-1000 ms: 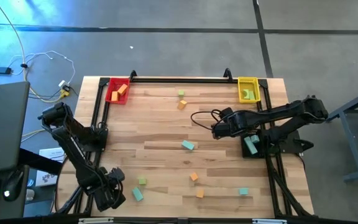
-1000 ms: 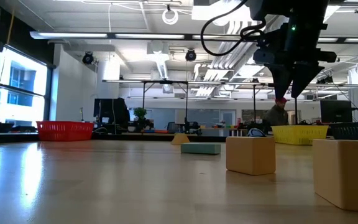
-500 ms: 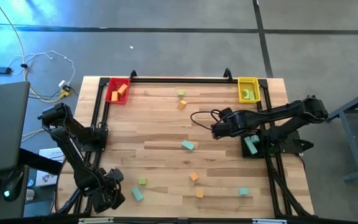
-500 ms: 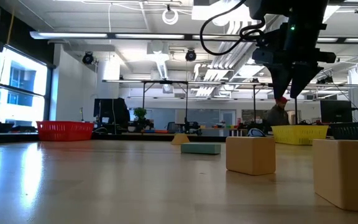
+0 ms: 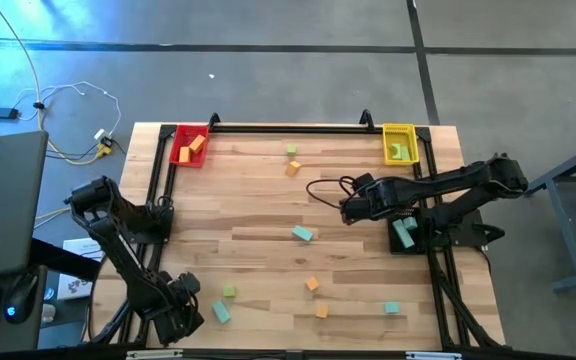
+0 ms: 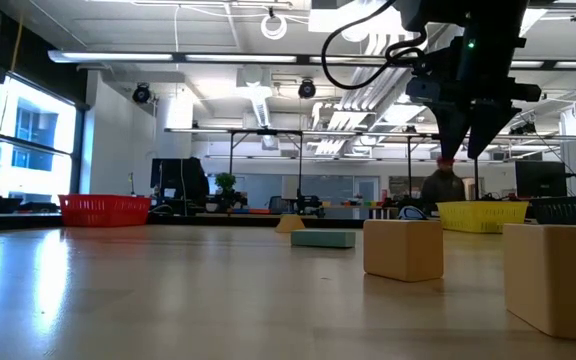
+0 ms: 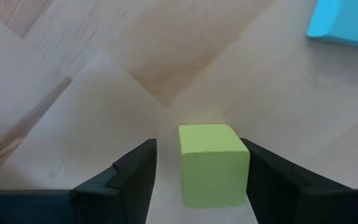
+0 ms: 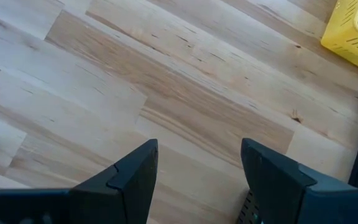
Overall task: Sort & place blocks by color
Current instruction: Put the green block into the yellow bin
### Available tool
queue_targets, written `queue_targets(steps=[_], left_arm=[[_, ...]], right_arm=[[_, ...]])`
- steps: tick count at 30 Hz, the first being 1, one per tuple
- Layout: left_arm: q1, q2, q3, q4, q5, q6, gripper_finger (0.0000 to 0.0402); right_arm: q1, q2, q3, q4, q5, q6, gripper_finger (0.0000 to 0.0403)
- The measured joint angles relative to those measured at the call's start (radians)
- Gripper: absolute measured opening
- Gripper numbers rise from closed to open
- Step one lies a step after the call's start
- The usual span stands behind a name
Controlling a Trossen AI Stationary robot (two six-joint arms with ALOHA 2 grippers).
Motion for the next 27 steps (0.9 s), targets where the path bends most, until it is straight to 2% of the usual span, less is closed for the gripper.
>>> queue_targets(steps=[5,12,22,27], left_arm=[[0.0,0.006,0.0,0.001,0.023,0.0,0.0188],[0.0,0.004,0.002,0.036,0.0,0.037,0.0105],[0.018,-0.024,0.0,0.068,-0.177,0.096,0.0102],[0.064,-0.06,0.0,0.12,-0.255,0.191,0.0102]], right_arm=[[0.0,0.0,0.0,0.007,-0.014,0.0,0.0218],[0.014,0.0,0.0,0.097,-0.053,-0.062,0.0218],[0.123,0.0,0.0,0.344,-0.057,-0.253,0.0218],[0.192,0.0,0.0,0.41,-0.042,-0.3,0.0218]])
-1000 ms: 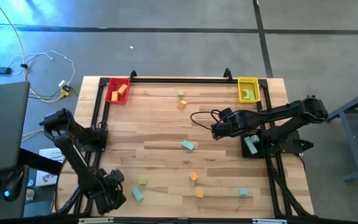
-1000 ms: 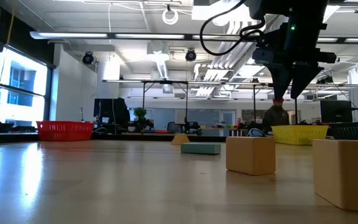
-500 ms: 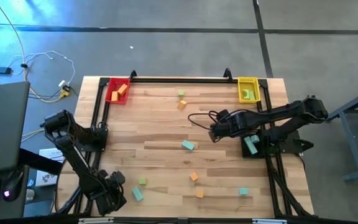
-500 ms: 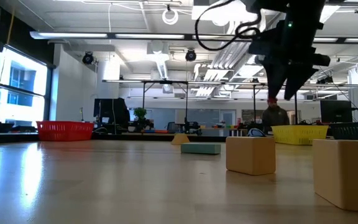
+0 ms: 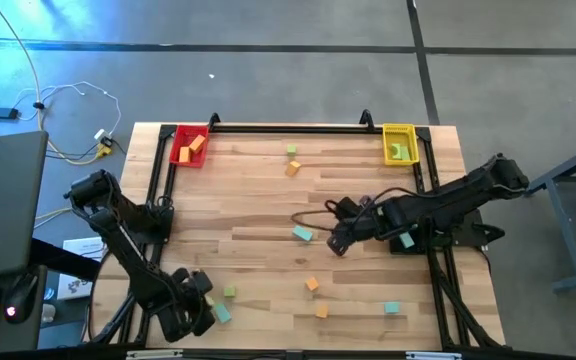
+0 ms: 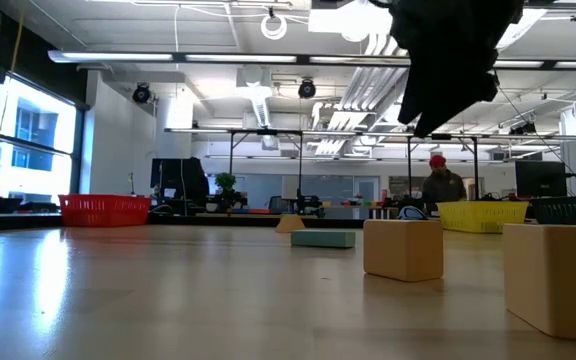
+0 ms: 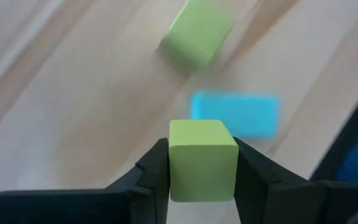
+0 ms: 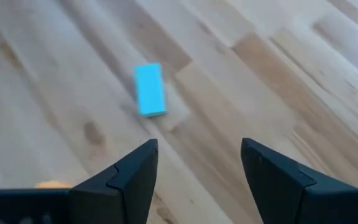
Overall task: Sort & place blocks by color
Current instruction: Put the green block into the yellow bin
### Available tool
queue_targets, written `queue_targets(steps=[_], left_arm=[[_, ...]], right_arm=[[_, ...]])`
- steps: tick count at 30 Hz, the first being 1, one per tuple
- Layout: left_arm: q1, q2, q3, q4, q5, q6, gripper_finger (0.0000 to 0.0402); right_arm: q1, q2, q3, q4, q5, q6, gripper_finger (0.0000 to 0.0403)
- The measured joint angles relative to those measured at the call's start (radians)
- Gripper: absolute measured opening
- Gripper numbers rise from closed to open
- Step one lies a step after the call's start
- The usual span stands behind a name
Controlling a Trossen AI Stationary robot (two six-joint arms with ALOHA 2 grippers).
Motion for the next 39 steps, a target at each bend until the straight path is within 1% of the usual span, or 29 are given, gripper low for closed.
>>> queue_targets(steps=[4,8,13,18,23,25,29,34,39], left_arm=[[0.063,-0.048,0.0,0.048,-0.057,0.123,0.0102],[0.151,-0.104,0.0,0.119,-0.108,0.301,0.0102],[0.274,-0.165,0.0,0.252,-0.11,0.554,0.0102],[0.401,-0.21,0.0,0.369,-0.026,0.748,0.0102],[0.518,-0.228,0.0,0.486,0.102,0.87,0.0102],[0.563,-0.228,0.0,0.538,0.154,0.907,0.0102],[0.647,-0.227,0.0,0.66,0.252,0.959,0.0102],[0.73,-0.222,0.0,0.769,0.29,0.997,0.0102],[0.813,-0.222,0.0,0.84,0.344,1.007,0.0102]], right_arm=[[0.053,0.0,0.0,0.033,0.034,-0.035,0.0218],[0.1,0.0,0.0,0.068,0.075,-0.077,0.0218],[0.157,0.0,0.0,0.122,0.138,-0.158,0.0218],[0.216,0.0,0.0,0.186,0.225,-0.265,0.0218],[0.269,0.007,0.0,0.266,0.322,-0.425,0.0218],[0.287,0.017,0.0,0.306,0.367,-0.516,0.0218],[0.304,0.049,0.0,0.407,0.431,-0.688,0.0218],[0.308,0.082,0.0,0.544,0.496,-0.885,0.0218],[0.308,0.102,0.0,0.707,0.577,-1.108,0.0218]])
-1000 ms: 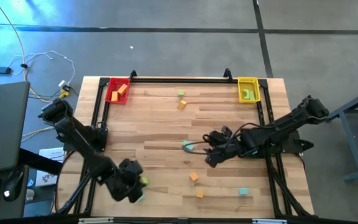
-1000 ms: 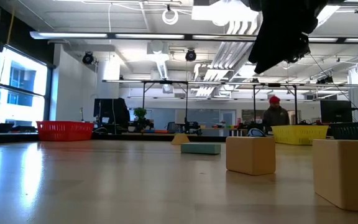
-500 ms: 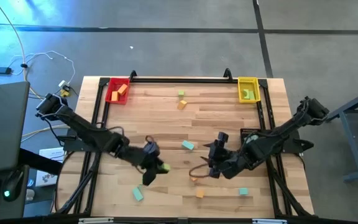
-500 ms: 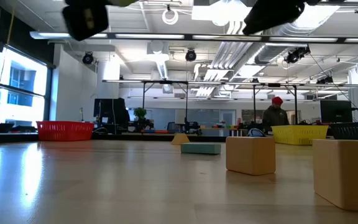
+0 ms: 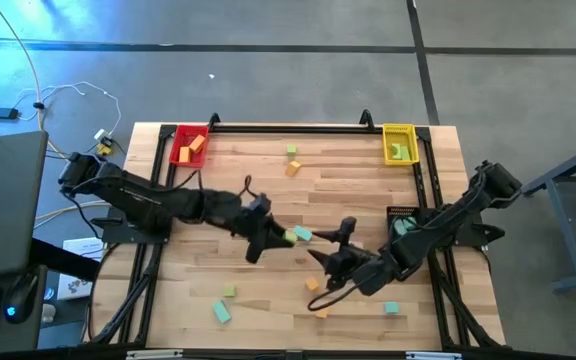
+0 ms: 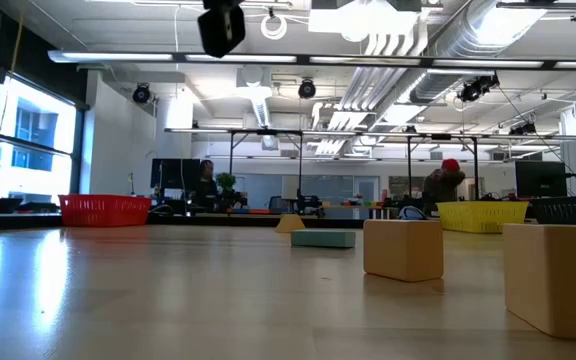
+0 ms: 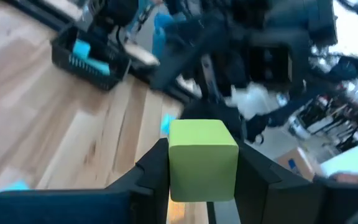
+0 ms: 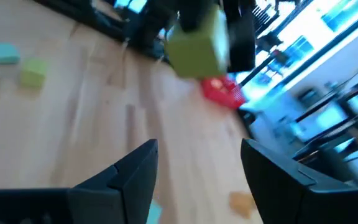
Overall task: Sort & place blocks by color
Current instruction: Put the green block into the yellow bin
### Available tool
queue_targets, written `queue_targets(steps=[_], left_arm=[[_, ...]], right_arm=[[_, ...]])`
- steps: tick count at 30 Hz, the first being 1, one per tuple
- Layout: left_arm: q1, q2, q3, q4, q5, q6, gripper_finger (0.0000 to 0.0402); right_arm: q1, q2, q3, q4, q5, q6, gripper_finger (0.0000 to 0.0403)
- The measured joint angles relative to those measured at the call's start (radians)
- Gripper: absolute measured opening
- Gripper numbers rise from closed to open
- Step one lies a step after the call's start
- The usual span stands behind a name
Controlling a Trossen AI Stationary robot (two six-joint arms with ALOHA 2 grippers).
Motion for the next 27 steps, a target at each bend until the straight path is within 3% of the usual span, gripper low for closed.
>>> queue_targets(steps=[7,14,27], left_arm=[[0.112,0.0,0.0,0.091,0.117,0.0,0.0102],[0.162,0.0,0.0,0.129,0.177,0.023,0.0117],[0.162,0.0,0.0,0.188,0.217,0.034,0.0115]], right_arm=[[-0.005,0.001,0.0,0.203,0.094,-0.288,0.0218],[-0.042,0.0,0.0,0.358,0.1,-0.471,0.0218],[-0.15,0.001,0.0,0.422,-0.109,-0.529,0.0218]])
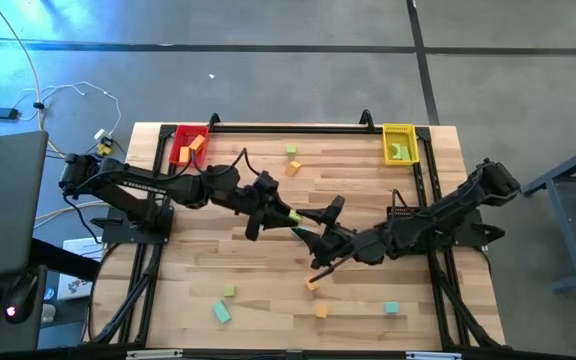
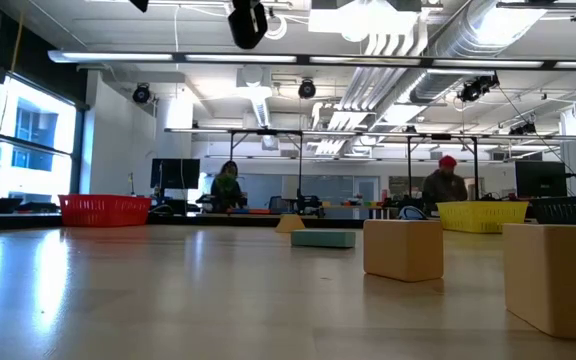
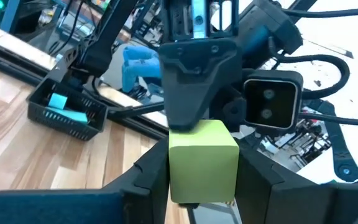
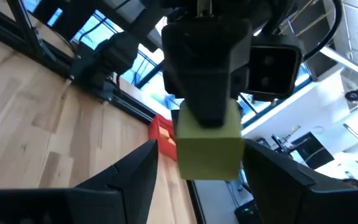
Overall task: Sort & place blocks by color
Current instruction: Put the green block into the yellow bin
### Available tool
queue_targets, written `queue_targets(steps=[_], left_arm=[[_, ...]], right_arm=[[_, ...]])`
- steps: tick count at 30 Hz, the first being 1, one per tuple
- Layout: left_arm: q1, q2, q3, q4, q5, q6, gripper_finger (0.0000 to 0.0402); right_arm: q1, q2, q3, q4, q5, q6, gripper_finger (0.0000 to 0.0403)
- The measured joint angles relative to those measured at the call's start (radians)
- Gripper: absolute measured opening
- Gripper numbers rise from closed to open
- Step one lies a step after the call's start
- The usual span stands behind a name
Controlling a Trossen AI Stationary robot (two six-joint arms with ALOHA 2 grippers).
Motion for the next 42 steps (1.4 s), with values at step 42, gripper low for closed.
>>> queue_targets(steps=[42], left_arm=[[0.059,0.001,0.001,-0.223,-0.222,0.388,0.0212]], right_arm=[[-0.159,0.0,0.0,-0.285,0.063,0.367,0.0105]])
